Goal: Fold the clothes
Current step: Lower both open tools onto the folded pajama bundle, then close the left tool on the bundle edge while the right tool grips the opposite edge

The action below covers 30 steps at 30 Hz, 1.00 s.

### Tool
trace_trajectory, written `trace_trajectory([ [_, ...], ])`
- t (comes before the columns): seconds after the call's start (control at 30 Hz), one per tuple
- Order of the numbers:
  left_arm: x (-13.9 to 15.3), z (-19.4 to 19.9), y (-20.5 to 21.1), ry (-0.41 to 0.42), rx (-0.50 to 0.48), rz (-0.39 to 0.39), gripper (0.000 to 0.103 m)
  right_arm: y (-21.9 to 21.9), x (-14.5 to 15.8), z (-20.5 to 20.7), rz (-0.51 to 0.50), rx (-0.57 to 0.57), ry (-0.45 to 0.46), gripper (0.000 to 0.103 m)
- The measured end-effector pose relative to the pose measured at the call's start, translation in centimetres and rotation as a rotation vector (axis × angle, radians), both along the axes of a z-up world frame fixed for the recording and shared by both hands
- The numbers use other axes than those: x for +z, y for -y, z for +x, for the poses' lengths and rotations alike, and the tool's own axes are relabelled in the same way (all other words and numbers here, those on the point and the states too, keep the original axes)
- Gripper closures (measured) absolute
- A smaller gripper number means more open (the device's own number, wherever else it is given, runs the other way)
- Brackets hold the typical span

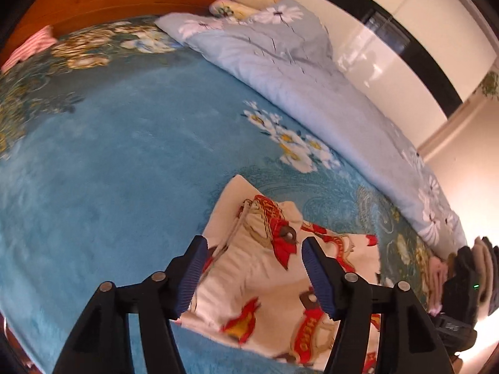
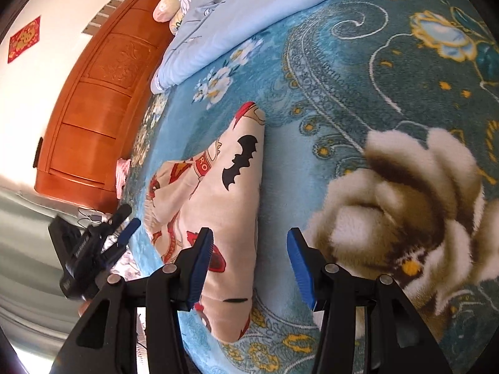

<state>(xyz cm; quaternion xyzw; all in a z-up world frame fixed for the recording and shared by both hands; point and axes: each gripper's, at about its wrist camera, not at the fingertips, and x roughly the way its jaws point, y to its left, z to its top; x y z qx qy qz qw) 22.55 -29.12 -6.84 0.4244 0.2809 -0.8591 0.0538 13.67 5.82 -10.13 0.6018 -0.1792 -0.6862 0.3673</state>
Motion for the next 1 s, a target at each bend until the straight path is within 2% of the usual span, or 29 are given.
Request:
trace_trajectory([
  [0.2,-1.2,-1.0,-0.6,-0.001,-0.004,-0.009,0.039,1.2,1.1,-0.4,0.011,0.012,-0.065,0.052],
  [0.23,-1.2,-1.0,-0.7,0.002,0.008,-0.02,0.046,1.5,1.1,-0.4,0.013,0.018,-0.066,0.052],
  [0.33,-1.5,-0.9,-0.6,0.033,0.053,-0.086,0.057,2.3,0.8,-0.7,0.018,0.032,-0.058,0.052],
  [0.5,-2.6,-0.8,-0.6,0.068,0.073,-0.169,0.057,2.9,0.1,-0.5,0.035,0.048,-0.054,0.052],
  [0.63,-3.7,-0.7,0.4,0.074,0.09,-0.091,0.055,2.5,-0.6,-0.6,0.056,0.034,-0.035,0.052],
  [0.77,-3.1,-0.4,0.6,0.062,0.05,-0.056,0.053,2.3,0.2,-0.5,0.044,0.033,-0.052,0.052],
  [0.83,-2.8,0.0,0.9,0.055,0.023,-0.035,0.041,2.7,0.4,-0.5,0.04,0.047,-0.058,0.052],
  [1.0,-3.7,0.7,2.0,0.085,-0.032,0.039,0.035,2.9,-0.4,-0.5,0.043,0.046,-0.036,0.052],
])
